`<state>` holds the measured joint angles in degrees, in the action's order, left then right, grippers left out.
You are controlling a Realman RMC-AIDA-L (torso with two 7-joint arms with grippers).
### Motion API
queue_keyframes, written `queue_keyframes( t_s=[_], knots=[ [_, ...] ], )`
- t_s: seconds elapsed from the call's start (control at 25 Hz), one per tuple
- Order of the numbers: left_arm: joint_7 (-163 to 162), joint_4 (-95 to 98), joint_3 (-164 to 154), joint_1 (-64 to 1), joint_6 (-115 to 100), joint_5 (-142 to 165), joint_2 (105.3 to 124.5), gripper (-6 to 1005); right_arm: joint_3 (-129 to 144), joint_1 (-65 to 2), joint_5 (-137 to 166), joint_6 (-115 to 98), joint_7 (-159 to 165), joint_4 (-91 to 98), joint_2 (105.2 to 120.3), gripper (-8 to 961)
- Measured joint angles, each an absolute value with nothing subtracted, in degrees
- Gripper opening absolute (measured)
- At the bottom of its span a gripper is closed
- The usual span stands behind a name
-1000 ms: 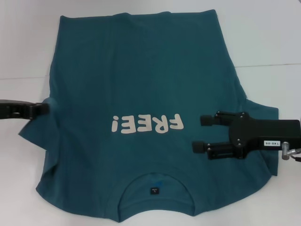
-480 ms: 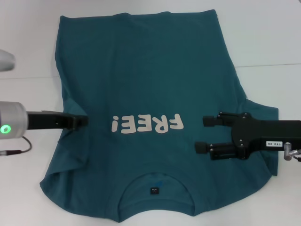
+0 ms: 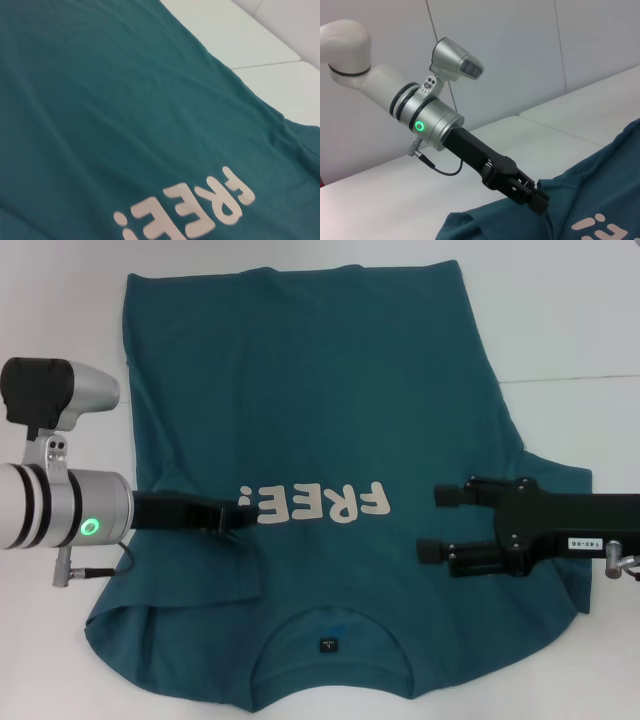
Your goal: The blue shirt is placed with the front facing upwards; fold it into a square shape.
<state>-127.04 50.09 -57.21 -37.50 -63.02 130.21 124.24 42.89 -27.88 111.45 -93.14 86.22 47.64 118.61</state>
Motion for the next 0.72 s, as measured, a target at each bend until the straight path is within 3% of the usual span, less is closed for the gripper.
queue_keyframes(
  t_s=[0.12,0.4,0.72],
  knots=[
    [-126.98,50.74,-57.51,-37.11,-60.70,130.01,124.26,296,42.89,-27.91,111.45,-93.07,86.22,47.64,118.54,942],
    [-131.01,51.37,-52.14,-34.14,-52.12,129.87,124.12,434,41.77,-27.68,111.44,-92.89,86.22,47.64,118.23,941],
    [-132.91,44.84,-49.54,-36.35,-48.06,129.81,123.81,560,41.48,-27.78,111.44,-92.89,86.22,47.64,118.27,941]
  ],
)
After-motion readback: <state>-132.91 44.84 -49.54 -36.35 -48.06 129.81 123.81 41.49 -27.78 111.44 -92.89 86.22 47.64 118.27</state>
